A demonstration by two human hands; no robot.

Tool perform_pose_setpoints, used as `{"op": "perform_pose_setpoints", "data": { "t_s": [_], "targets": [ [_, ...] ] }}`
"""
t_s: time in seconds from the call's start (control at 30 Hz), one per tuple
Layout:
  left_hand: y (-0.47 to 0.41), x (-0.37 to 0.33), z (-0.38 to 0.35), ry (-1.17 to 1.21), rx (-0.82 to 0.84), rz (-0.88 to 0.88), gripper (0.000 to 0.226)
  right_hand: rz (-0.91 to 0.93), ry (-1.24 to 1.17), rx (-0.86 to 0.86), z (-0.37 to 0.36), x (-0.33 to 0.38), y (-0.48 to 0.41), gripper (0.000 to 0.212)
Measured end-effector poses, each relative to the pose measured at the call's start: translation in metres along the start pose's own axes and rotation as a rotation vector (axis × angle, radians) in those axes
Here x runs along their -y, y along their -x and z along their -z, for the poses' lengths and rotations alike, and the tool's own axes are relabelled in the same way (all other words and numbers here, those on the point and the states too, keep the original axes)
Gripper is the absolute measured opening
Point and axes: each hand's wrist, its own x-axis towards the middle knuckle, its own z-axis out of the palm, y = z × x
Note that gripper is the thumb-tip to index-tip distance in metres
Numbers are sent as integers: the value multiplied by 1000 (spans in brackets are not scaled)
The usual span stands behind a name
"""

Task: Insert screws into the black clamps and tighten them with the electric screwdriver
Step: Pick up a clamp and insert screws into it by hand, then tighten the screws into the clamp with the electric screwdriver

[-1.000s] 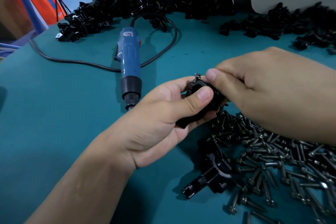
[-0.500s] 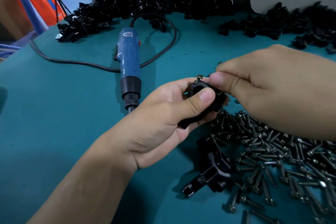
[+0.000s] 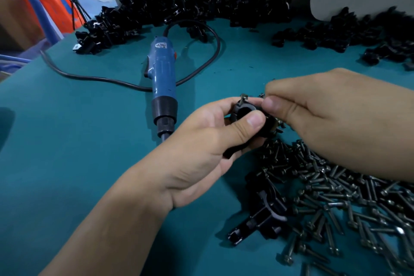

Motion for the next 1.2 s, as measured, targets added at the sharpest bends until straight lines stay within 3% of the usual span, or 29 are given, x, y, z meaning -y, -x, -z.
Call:
{"op": "perform_pose_setpoints", "data": {
  "t_s": [0.13, 0.3, 0.4, 0.5, 0.6, 0.77, 0.9, 1.03, 1.2],
  "targets": [
    [0, 7, -3, -227, -70, -120, 41, -53, 9, 43, -2, 3, -4, 30],
    [-2, 16, -5, -562, -161, -303, 32, -184, -85, 27, -6, -1, -9, 46],
    [-1, 14, -4, -604, -206, -337, 32, -180, -182, -37, -11, 2, -10, 52],
    [-3, 4, -1, -455, -318, -355, 37, -213, -335, -66, -10, 7, -9, 65],
    [-3, -18, 4, -100, -425, -439, 31, -245, -354, -66, -10, 13, -6, 77],
    [8, -56, 35, 348, -604, -592, 23, -284, -378, 20, -21, 49, -32, 53],
    [21, -72, 63, 385, -731, -664, 13, -284, -326, 36, -41, 93, -88, 72],
    [29, -76, 84, 412, -806, -668, 25, -419, -268, 92, -74, 126, -131, 86],
    [30, -68, 103, 323, -841, -629, 26, -488, -309, -24, -87, 115, -149, 44]
  ]
}}
